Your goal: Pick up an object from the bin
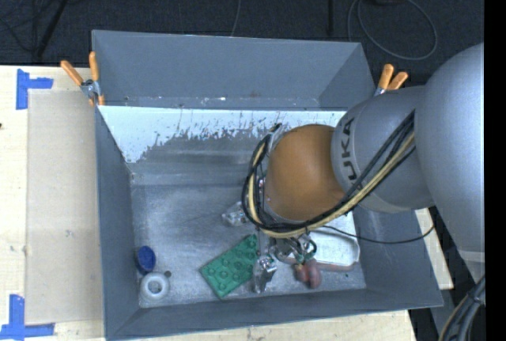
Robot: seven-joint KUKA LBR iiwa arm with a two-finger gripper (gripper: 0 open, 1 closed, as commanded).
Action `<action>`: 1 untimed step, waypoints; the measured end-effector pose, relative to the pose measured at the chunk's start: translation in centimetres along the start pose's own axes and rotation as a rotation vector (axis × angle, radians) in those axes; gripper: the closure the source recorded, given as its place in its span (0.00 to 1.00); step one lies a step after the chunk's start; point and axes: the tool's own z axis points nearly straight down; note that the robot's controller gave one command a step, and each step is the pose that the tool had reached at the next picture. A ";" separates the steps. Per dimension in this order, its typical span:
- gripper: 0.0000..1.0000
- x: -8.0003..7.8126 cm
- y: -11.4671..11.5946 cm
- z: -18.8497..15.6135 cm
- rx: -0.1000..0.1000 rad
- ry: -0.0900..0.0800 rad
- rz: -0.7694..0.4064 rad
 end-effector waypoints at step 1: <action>1.00 -0.2 0.0 -0.5 0.000 -0.004 0.002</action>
Offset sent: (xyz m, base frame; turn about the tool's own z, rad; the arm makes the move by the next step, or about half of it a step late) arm 0.0000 0.0000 0.0000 0.0000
